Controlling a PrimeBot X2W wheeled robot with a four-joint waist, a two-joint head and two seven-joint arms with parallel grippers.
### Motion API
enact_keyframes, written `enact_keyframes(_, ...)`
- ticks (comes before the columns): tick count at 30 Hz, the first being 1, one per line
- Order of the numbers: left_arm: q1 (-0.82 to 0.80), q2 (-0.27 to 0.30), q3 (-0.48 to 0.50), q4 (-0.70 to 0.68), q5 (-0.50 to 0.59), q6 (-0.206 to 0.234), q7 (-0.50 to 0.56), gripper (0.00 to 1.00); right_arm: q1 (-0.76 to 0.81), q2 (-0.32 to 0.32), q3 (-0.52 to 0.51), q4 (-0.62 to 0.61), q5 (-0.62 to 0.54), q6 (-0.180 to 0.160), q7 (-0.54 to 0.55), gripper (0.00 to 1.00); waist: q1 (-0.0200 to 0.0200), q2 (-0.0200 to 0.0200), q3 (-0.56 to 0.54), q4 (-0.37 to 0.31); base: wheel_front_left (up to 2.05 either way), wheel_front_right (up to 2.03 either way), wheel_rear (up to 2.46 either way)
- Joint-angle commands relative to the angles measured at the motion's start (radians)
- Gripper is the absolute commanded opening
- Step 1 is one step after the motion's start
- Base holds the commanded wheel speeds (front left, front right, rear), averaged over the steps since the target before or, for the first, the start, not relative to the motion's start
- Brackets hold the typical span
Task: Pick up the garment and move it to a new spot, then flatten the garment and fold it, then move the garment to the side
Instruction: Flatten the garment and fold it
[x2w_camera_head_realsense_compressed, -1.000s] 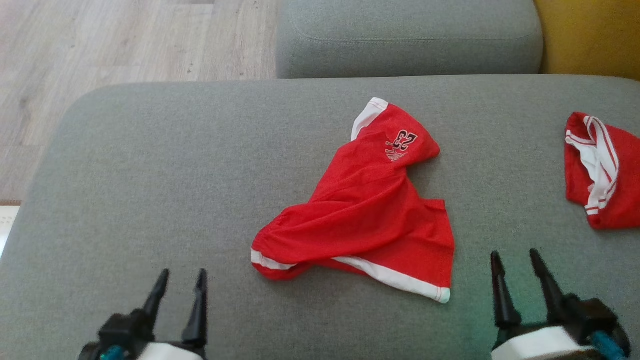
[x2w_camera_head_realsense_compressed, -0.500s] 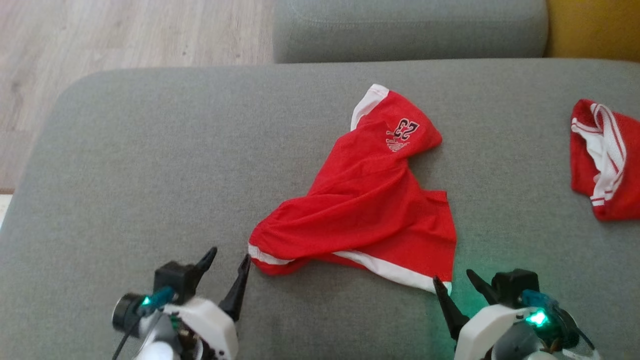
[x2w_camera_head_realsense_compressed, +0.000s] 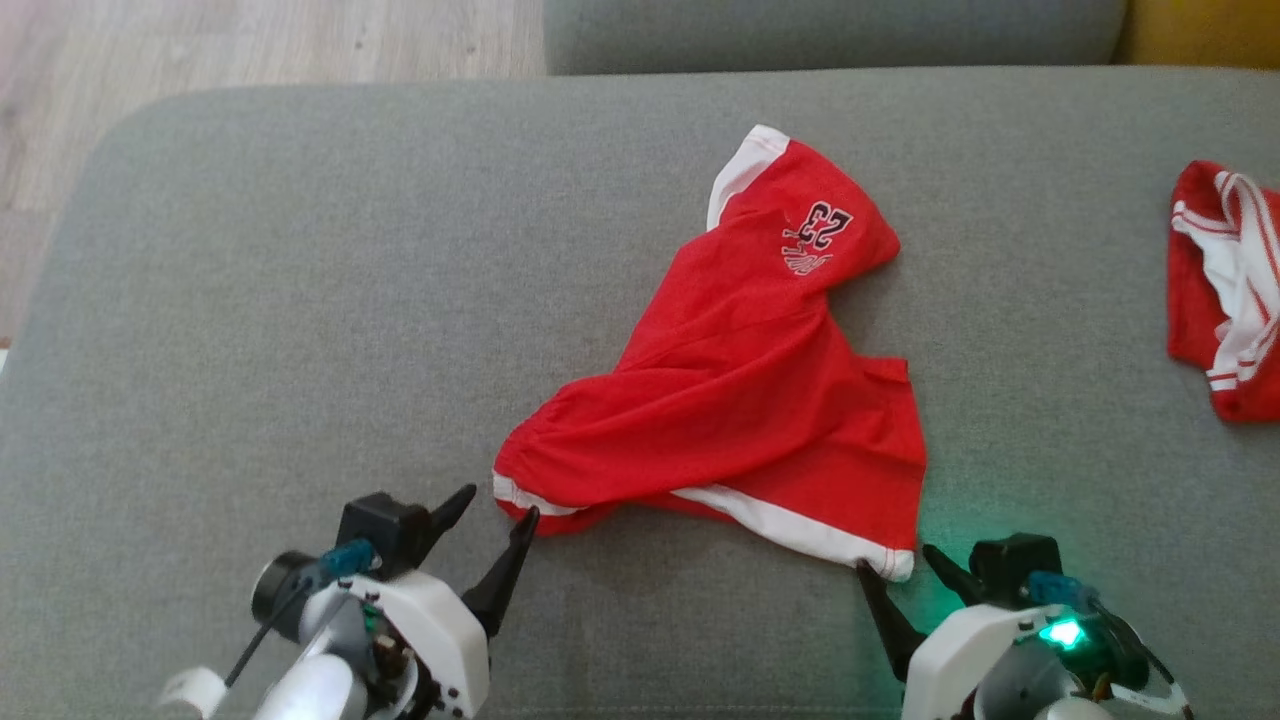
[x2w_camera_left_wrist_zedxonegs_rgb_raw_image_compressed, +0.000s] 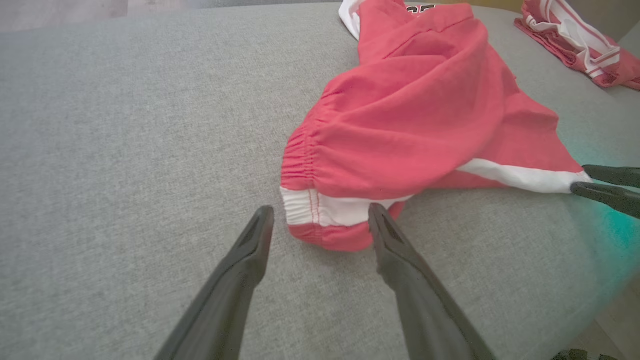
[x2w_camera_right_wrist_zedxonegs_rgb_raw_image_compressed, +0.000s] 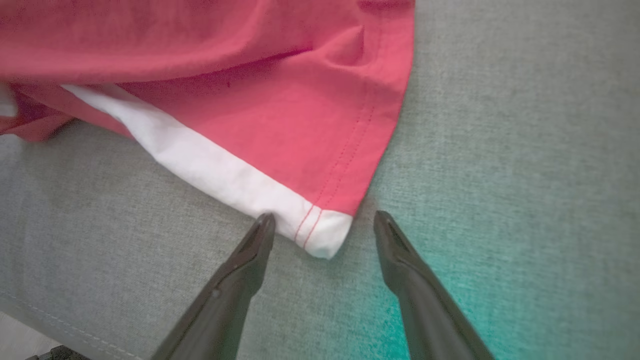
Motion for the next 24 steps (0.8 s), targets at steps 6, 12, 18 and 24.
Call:
enact_keyframes(6, -0.099, 0.054, -0.015, -0.039, -0.039, 0.001, 0.005, 1.00, -0.063, -0.007, 0.052, -0.028, 0.007, -0.001, 0.017, 1.00, 0.0000, 0.0000, 0.037, 0.006, 0.00, 0.00, 0.00)
enact_keyframes(12, -0.143, 0.080, -0.033, 0.009, -0.076, 0.000, 0.015, 1.00, -0.080, -0.007, 0.067, -0.029, 0.006, -0.001, 0.022, 1.00, 0.0000, 0.0000, 0.058, 0.004, 0.00, 0.00, 0.00)
enact_keyframes(18, -0.170, 0.115, -0.065, 0.047, -0.117, 0.000, 0.027, 1.00, -0.088, -0.007, 0.075, -0.028, 0.007, -0.001, 0.018, 1.00, 0.0000, 0.0000, 0.071, -0.006, 0.00, 0.00, 0.00)
enact_keyframes(24, -0.212, 0.158, -0.137, 0.068, -0.174, 0.000, 0.011, 1.00, -0.092, -0.007, 0.085, -0.026, 0.009, -0.001, 0.020, 1.00, 0.0000, 0.0000, 0.086, -0.013, 0.00, 0.00, 0.00)
